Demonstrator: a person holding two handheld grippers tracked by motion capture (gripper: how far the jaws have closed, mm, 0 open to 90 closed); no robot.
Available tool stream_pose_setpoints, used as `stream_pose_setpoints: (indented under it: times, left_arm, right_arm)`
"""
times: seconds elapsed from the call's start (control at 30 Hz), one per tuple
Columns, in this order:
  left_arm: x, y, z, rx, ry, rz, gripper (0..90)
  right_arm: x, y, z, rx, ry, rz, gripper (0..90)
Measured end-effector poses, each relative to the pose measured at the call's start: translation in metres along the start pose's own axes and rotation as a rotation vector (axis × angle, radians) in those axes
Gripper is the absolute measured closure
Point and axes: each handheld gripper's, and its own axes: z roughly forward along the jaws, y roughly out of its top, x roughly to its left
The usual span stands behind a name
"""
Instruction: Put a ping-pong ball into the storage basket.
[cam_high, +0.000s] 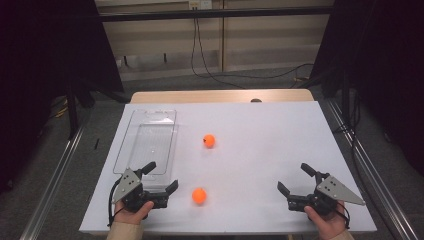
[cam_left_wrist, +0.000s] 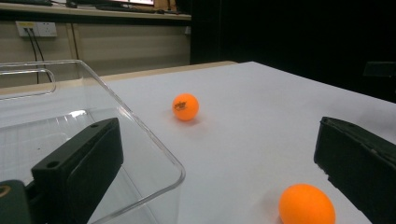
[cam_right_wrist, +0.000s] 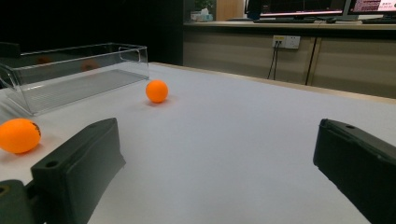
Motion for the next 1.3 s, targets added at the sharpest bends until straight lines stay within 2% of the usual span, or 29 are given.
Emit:
stream_pose_setpoints:
  times: [0.37, 0.87, 1.3]
  left_arm:
    - [0.001, 0.003, 0.003, 0.008, -0.006, 0.001, 1.0]
    - [-0.007, 0.008, 0.011, 0.029, -0.052, -0.002, 1.0]
    - [-0.010, 0.008, 0.017, 0.040, -0.056, -0.004, 1.0]
  right_arm:
    - [0.000, 0.000, -0.001, -0.002, -0.001, -0.001, 0.6]
    - [0.001, 0.000, 0.000, 0.000, 0.004, -0.004, 0.7]
    - [0.001, 0.000, 0.000, 0.001, 0.008, -0.010, 0.8]
